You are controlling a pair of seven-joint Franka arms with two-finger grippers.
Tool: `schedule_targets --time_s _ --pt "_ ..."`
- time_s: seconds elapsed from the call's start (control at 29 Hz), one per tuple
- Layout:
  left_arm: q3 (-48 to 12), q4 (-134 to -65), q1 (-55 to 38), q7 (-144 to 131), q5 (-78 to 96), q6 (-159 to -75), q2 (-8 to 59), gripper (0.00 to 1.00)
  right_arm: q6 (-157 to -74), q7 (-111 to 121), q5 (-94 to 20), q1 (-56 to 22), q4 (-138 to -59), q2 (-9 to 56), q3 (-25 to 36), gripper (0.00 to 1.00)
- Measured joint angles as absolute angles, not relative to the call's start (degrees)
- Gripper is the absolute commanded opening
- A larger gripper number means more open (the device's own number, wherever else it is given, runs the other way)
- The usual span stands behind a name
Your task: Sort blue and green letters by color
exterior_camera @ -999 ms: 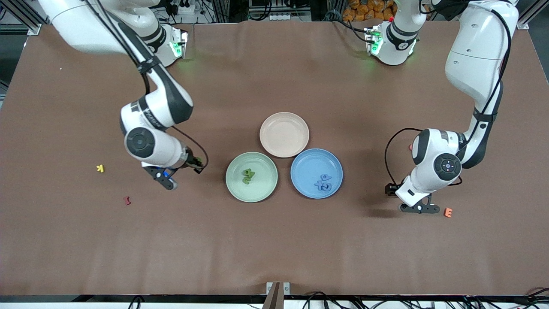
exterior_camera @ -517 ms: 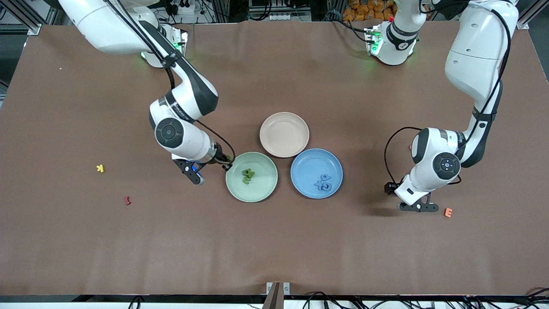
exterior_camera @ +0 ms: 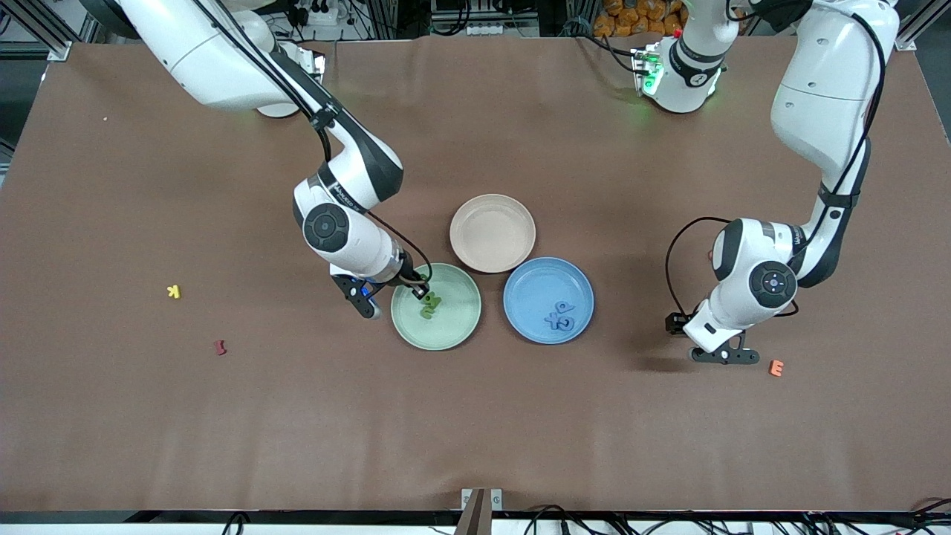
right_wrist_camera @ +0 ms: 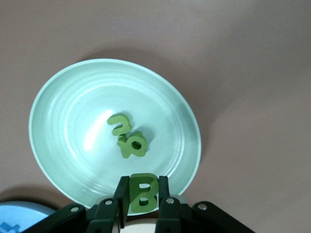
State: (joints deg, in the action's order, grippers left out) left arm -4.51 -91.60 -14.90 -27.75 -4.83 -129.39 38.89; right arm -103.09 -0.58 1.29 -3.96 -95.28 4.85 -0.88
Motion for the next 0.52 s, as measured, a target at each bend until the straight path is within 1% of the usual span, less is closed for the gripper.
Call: schedule_targets --time_s 0.31,0.52 --pt "-4.19 -91.79 -9.02 -17.14 -4.83 -129.38 38.89 0.84 -99.7 -0.58 1.29 -3.95 -93.1 4.65 -0.67 1.0" --pt "-4.05 -91.82 -6.4 -12.63 -4.83 -129.37 38.89 0.84 -99.22 -0.58 1.29 -3.89 -92.52 4.29 -0.55 1.0"
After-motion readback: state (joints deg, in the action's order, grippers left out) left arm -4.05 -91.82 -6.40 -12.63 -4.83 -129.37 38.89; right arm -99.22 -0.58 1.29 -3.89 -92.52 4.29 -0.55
